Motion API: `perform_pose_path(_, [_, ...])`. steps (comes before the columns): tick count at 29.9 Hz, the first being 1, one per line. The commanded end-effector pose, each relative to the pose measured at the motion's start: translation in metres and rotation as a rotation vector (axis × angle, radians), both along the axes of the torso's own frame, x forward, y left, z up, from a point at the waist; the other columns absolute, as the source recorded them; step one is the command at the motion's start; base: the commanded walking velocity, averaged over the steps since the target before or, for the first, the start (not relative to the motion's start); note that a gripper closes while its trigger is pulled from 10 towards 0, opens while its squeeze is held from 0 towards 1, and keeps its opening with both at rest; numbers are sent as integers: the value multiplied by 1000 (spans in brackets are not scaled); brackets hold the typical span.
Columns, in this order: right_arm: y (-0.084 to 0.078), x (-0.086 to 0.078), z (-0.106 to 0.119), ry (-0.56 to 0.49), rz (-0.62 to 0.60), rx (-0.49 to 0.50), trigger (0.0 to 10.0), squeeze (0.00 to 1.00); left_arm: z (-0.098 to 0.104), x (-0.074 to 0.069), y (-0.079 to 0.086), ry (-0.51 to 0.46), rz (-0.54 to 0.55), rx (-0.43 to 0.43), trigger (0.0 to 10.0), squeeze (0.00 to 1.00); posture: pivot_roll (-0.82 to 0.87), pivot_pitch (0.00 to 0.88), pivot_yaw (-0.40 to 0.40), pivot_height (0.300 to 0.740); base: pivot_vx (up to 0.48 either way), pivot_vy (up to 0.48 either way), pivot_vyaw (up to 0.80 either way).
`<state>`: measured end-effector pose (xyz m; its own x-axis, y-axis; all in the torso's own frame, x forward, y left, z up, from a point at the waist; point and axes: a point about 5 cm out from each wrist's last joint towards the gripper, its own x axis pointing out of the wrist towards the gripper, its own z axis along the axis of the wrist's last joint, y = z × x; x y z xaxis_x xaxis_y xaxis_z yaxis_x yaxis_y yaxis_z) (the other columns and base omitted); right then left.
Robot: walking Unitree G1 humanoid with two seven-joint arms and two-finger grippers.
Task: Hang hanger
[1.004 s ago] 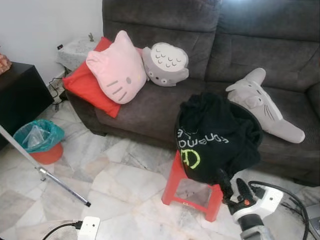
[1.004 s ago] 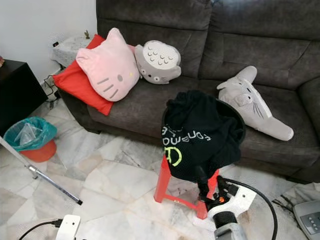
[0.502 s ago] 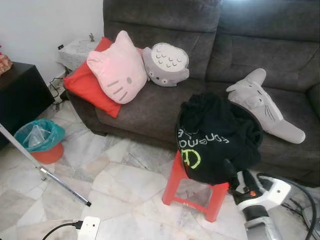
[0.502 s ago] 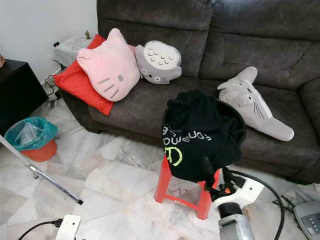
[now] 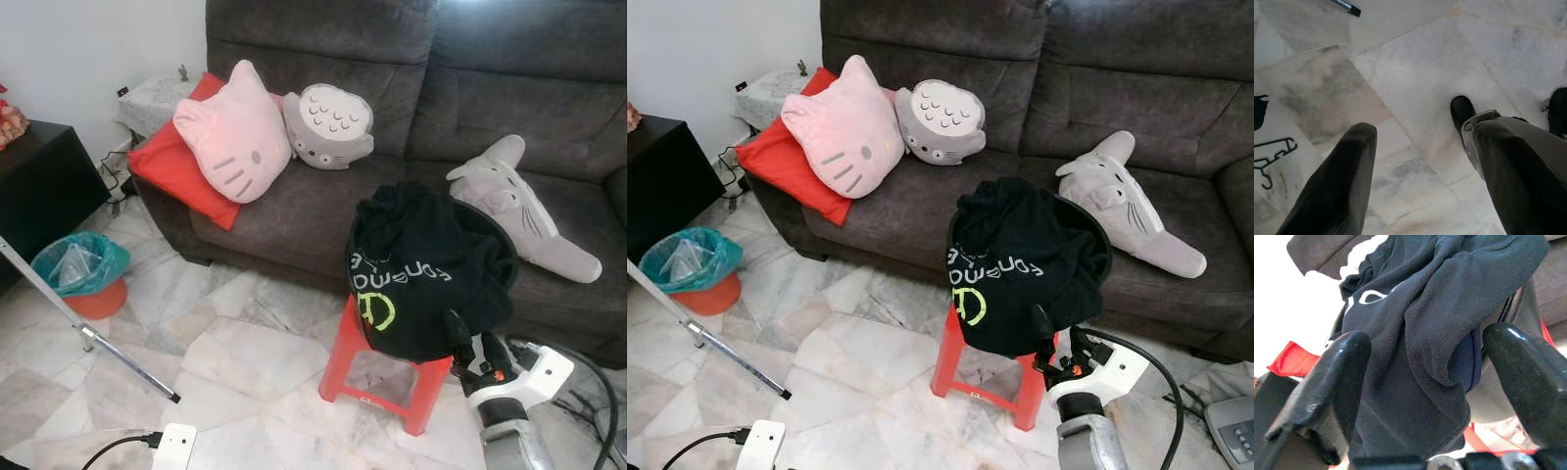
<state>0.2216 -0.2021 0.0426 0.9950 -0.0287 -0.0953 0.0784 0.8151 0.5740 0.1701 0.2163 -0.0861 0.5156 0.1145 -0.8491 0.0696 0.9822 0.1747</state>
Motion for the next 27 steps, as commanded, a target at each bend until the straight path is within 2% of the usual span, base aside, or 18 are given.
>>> perform_pose_path(1, [-2,1,-1,3,-14,-7,10000,0,0,-1,3,-2,-10,21,10000,0,-105,0,21,736,0,0,0])
perform_pose_path(7, [-4,9,-1,-3,-24,-4,10000,0,1,0,4,-4,-11,28,10000,0,-105,0,23,736,0,0,0])
perform_pose_path(8, [-4,11,0,-8,-24,-3,0,0,1,0,4,-5,-12,30,10000,0,-103,0,22,736,0,0,0])
perform_pose_path(23, [0,16,0,-23,-23,-10,0,0,1,0,4,-10,-12,43,10000,0,-102,0,23,736,0,0,0])
perform_pose_path(27, [-3,17,0,-24,-57,-17,0,0,1,0,4,-11,-15,49,10000,0,-101,0,25,736,0,0,0])
